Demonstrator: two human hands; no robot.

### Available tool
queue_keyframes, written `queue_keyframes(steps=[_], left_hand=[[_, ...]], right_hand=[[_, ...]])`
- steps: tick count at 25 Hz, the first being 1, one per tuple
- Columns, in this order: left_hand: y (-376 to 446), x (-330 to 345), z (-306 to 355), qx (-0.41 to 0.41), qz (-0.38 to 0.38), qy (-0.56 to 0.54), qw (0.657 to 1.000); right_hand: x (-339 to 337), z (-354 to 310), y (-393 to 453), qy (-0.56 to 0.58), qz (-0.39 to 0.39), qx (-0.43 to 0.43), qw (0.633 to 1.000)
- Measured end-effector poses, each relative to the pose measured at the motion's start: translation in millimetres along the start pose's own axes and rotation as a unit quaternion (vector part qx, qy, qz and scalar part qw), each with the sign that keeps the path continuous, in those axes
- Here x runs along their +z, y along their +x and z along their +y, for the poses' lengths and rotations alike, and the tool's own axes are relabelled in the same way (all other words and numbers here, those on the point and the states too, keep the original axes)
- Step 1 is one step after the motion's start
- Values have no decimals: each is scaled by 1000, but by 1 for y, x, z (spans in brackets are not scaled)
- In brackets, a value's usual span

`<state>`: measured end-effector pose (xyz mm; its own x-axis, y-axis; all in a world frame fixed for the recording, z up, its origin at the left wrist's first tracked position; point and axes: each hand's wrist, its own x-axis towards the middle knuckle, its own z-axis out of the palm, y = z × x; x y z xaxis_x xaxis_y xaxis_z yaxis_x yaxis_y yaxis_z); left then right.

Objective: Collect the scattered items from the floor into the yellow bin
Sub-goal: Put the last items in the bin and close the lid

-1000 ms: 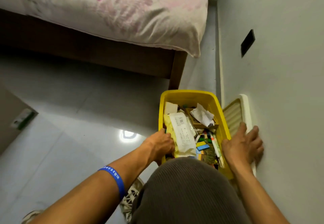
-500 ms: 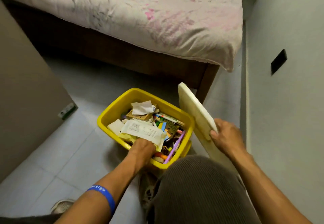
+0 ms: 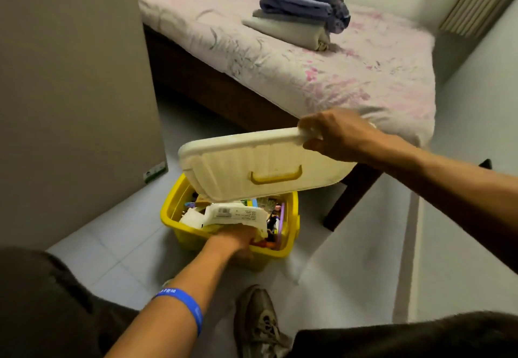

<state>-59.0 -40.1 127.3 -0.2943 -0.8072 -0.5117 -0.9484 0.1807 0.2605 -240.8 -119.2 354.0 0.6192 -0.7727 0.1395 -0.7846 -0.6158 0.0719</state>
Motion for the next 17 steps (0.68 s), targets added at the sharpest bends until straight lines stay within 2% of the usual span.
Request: queue_keyframes(steps=[2, 4, 5, 7, 8, 9, 10, 11, 13, 14, 15, 17], left_hand=[[-18, 1, -19, -20, 24, -25, 999], [-29, 0, -45, -10, 60, -153, 986], [-33, -3, -59, 7, 86, -280, 956], [-34, -15, -90, 10, 194, -486, 852], [-33, -23, -103, -10, 288, -502, 815], [-26, -29, -116, -51, 379, -457, 803], [-13, -31, -130, -105, 441, -376, 808], [0, -26, -141, -164, 439, -288, 835], [29, 1, -151, -246, 277, -190, 909], [41, 15, -152, -257, 221, -182, 923], [48, 26, -154, -257, 214, -172, 927], [54, 33, -161, -246, 264, -150, 921]], right_hand=[[12, -23, 23, 25, 4, -3, 1000], [34, -26, 39, 52, 14, 4, 999], [46, -17, 45, 93, 9, 20, 995], [69, 12, 52, 250, -53, 53, 965], [80, 23, 53, 324, -89, 64, 940], [94, 32, 60, 371, -112, 75, 919], [112, 38, 70, 372, -127, 87, 915], [137, 42, 81, 316, -139, 103, 933], [205, 37, 94, 99, -139, 170, 971], [237, 20, 88, 52, -135, 208, 968], [267, 0, 76, 67, -130, 228, 963], [315, -40, 41, 153, -127, 226, 954]])
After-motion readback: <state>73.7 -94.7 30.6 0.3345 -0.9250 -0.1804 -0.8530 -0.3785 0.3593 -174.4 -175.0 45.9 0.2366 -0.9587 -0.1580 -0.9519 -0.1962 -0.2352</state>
